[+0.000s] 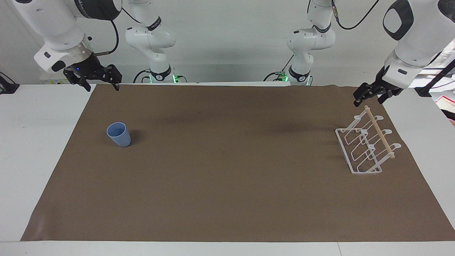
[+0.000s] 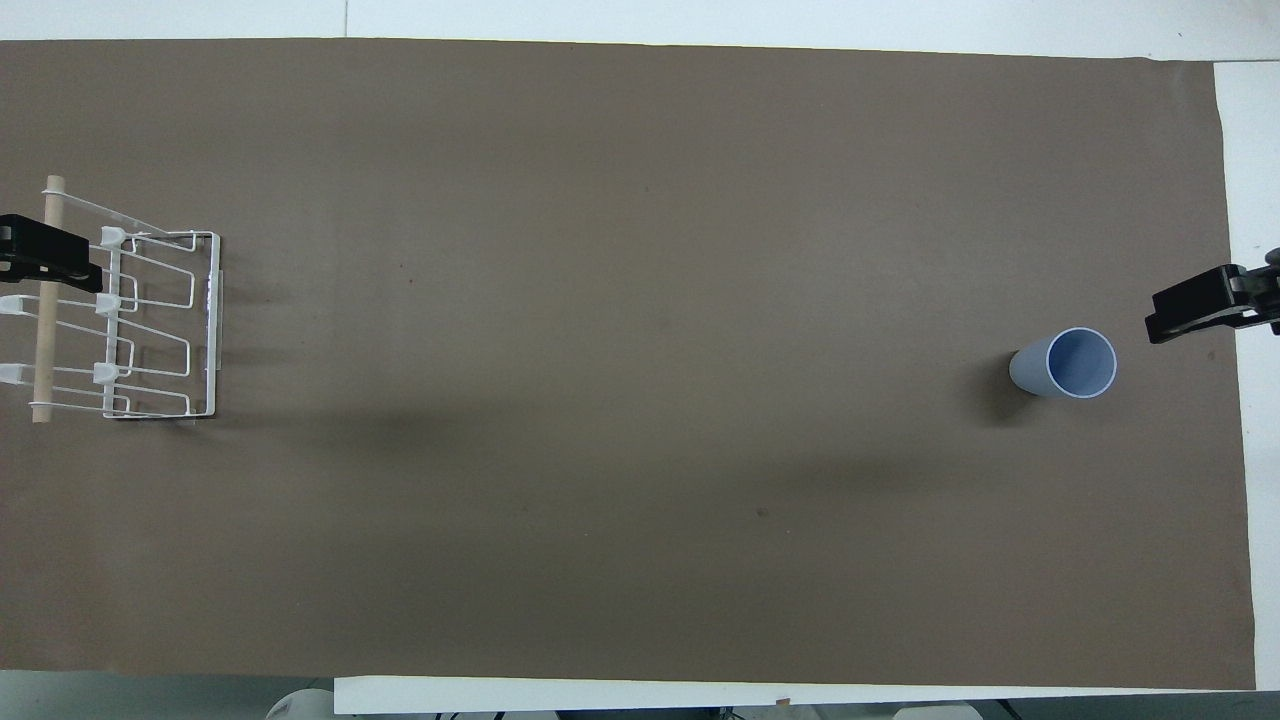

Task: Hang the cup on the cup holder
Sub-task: 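Move the right gripper down toward the light blue cup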

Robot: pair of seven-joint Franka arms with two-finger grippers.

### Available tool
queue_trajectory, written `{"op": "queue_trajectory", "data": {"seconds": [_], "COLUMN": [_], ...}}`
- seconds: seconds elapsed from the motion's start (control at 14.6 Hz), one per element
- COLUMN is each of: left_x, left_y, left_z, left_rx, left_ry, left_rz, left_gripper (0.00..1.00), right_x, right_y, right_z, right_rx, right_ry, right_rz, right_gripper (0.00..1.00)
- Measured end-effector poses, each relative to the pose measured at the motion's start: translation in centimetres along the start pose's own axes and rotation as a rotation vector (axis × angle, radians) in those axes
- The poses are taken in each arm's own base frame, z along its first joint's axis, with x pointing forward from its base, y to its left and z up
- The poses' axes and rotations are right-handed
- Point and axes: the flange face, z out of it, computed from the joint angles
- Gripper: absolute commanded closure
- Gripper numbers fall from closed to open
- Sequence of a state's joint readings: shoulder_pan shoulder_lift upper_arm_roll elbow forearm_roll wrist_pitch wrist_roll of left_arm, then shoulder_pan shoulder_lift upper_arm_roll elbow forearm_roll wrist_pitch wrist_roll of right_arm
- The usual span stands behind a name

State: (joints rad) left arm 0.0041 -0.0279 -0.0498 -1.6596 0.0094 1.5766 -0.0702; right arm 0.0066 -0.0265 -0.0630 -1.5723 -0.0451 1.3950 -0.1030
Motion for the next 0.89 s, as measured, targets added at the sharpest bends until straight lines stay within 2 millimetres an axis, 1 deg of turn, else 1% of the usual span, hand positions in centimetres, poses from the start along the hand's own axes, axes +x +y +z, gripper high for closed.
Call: {"op": "queue_trajectory", "data": {"seconds": [0.34,0.48,0.55,0.62,0.68,0.75,0.82,0.89], "left_x": [0.0,0.0,0.0,0.0,0.0,0.0,0.0,0.0], "left_y": [0.0,0.0,0.0,0.0,0.0,0.0,0.0,0.0], "left_z": [0.0,0.0,0.0,0.0,0.0,0.0,0.0,0.0], "left_rx": [0.0,0.0,0.0,0.0,0.0,0.0,0.0,0.0], "left_ry": [0.0,0.0,0.0,0.0,0.0,0.0,0.0,0.0], "left_rz": [0.0,0.0,0.0,0.0,0.0,0.0,0.0,0.0], "left_gripper": [0.0,0.0,0.0,0.0,0.0,0.0,0.0,0.0], "right_x": [0.1,0.8,1.3,1.8,2.3,2.9,3.3,3.6], "right_y": [-0.1,-0.2,0.2,1.1,2.3,3.8,5.5,7.0], "right_z": [0.0,0.0,0.5,1.4,3.0,5.2,8.1,11.4], "right_rx": [-0.001,-0.008,-0.011,-0.014,-0.016,-0.019,-0.019,-0.019], "right_ry": [0.006,0.054,0.081,0.097,0.109,0.12,0.129,0.135], "right_rz": [-0.002,-0.005,-0.012,-0.041,-0.079,-0.103,-0.114,-0.125], "right_gripper": [0.0,0.0,0.0,0.0,0.0,0.0,0.0,0.0]}}
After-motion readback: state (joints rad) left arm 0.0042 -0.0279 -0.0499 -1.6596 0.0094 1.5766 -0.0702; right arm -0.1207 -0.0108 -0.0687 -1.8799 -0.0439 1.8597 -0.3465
